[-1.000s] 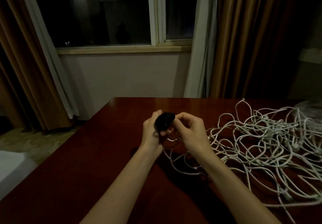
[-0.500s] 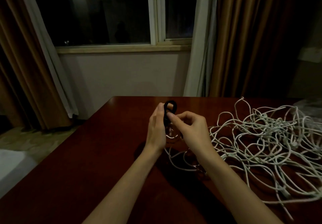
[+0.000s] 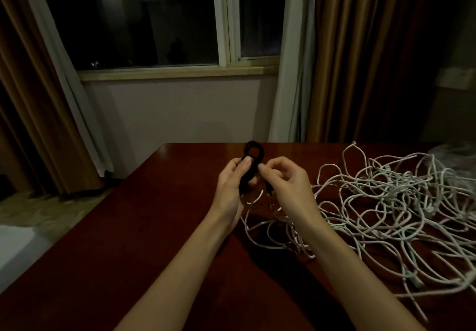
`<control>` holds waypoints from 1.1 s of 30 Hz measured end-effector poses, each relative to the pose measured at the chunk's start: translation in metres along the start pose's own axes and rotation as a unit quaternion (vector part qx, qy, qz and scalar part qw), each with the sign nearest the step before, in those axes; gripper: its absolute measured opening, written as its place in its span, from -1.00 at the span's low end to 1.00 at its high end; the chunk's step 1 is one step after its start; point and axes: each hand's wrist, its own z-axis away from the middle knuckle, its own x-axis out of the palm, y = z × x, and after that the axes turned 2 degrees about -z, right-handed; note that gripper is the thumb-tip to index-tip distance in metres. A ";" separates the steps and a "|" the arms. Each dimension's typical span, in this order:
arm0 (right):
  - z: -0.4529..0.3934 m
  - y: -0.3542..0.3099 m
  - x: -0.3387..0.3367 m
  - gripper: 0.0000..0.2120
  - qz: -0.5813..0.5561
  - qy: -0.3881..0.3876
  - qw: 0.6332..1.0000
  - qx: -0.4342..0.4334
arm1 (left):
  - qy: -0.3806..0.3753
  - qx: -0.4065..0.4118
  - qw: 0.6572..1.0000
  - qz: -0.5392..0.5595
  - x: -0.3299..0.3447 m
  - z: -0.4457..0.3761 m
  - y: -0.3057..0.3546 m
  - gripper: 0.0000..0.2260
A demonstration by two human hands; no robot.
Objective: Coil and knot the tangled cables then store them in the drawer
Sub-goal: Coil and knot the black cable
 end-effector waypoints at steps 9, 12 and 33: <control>-0.001 0.003 -0.007 -0.86 0.011 -0.112 0.992 -0.053 | -0.013 0.007 1.000 0.011 -0.008 -0.006 0.004 -0.71; 0.001 0.000 -0.007 -0.87 -0.002 -0.101 0.993 -0.055 | -0.001 0.014 1.000 -0.015 -0.006 -0.005 0.002 -0.70; -0.011 0.004 -0.016 -0.81 -0.058 0.014 0.993 0.100 | -0.032 0.196 0.945 -0.260 0.007 0.009 -0.002 -0.95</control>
